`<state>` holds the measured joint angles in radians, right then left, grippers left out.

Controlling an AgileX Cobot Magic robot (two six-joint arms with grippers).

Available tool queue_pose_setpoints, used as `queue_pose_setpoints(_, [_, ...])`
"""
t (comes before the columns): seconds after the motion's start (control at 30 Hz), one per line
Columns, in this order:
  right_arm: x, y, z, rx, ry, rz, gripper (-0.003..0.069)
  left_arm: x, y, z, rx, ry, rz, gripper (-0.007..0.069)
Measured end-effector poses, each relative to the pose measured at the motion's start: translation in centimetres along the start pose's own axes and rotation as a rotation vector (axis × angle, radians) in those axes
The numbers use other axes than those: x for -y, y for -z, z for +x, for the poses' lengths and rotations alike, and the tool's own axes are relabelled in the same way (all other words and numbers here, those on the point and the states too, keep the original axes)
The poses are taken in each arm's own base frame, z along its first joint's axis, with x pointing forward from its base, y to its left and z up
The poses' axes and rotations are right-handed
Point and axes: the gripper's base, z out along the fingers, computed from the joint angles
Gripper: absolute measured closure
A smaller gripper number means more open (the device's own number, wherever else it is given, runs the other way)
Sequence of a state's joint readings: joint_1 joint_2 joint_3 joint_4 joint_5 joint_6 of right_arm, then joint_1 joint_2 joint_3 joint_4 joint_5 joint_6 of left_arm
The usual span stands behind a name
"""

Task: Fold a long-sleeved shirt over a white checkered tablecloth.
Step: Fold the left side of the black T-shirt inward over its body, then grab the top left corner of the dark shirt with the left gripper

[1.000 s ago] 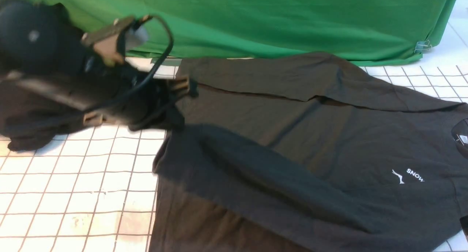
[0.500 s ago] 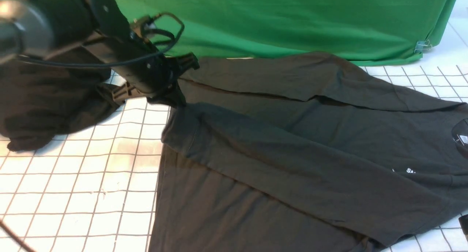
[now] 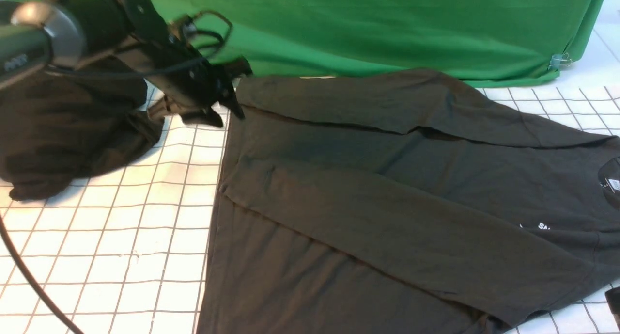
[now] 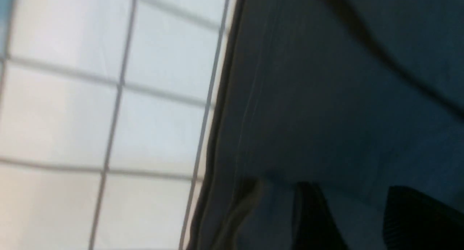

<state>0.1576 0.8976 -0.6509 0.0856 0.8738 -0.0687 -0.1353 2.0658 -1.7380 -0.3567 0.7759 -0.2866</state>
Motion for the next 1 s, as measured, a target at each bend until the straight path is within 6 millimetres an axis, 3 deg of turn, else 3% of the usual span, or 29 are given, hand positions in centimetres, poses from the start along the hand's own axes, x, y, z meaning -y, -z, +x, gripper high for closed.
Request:
queue_pose_setpoints(0.2, [0.0, -0.4, 0.4, -0.012, -0.027, 0.0, 0.0468, -0.5, -0.3, -2.3, 0.061, 0.061, 0.065, 0.0222])
queue_pose_setpoints(0.33, [0.0, -0.4, 0.4, -0.008, -0.043, 0.001, 0.0462, -1.2, -2.4, -2.8, 0.058, 0.114, 0.088, 0.0216])
queue_pose_setpoints(0.37, [0.0, -0.4, 0.4, -0.008, -0.049, 0.001, 0.0461, -1.8, -4.1, -3.0, 0.043, 0.168, 0.111, 0.0214])
queue_pose_setpoints(0.6, [0.0, -0.4, 0.4, -0.008, -0.05, 0.001, 0.046, -2.7, -8.7, -3.2, 0.021, 0.301, 0.239, 0.0214])
queue_pose_setpoints(0.8, [0.0, -0.4, 0.2, 0.005, -0.05, 0.001, 0.0459, -3.4, -11.5, -2.9, 0.01, 0.372, 0.275, 0.0214])
queue_pose_setpoints(1.0, [0.0, -0.4, 0.2, 0.007, -0.051, 0.001, 0.0458, -3.5, -12.1, -3.1, 0.038, 0.423, 0.295, 0.0214])
